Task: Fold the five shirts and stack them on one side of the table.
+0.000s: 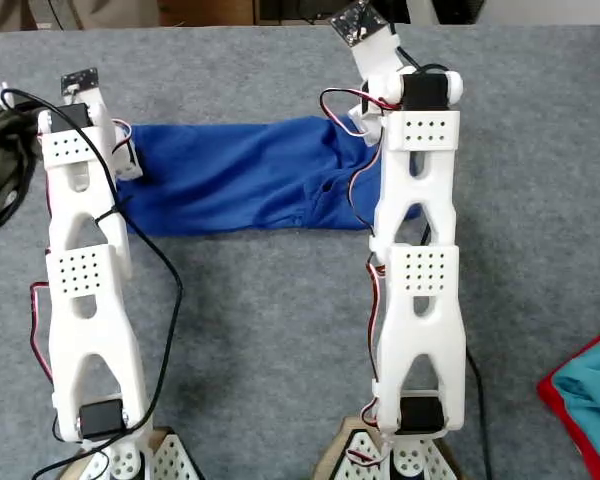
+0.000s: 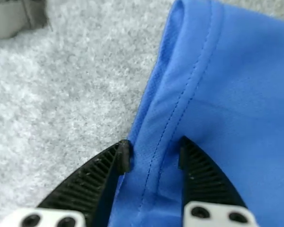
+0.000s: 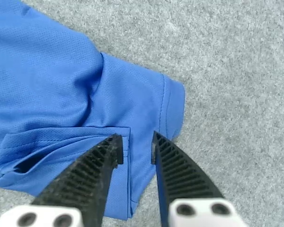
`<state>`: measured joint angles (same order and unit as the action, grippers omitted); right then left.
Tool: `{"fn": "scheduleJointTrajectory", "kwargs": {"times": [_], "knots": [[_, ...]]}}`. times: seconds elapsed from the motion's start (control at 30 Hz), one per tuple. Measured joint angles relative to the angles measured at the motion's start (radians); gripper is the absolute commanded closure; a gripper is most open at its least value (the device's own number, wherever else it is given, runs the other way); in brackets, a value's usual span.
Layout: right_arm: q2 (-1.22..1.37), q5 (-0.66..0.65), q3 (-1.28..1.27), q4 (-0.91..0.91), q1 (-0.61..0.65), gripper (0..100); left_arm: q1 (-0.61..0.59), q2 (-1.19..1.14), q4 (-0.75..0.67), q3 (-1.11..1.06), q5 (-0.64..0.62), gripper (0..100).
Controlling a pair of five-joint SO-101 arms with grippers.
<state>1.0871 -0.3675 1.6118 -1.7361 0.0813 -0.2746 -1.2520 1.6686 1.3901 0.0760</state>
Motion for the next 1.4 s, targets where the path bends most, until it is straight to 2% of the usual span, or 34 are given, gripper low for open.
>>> {"fn": "scheduleJointTrajectory", "kwargs": {"times": [0.53, 0.83, 1.4], "knots": [[0.0, 0.0, 0.0, 0.0, 0.0, 87.1, -0.041, -0.005, 0.025, 0.009, 0.186, 83], [0.0, 0.0, 0.0, 0.0, 0.0, 87.1, -0.044, -0.005, 0.025, 0.012, 0.33, 83], [0.0, 0.0, 0.0, 0.0, 0.0, 87.2, -0.066, -0.011, 0.043, 0.086, 0.339, 83]]}}
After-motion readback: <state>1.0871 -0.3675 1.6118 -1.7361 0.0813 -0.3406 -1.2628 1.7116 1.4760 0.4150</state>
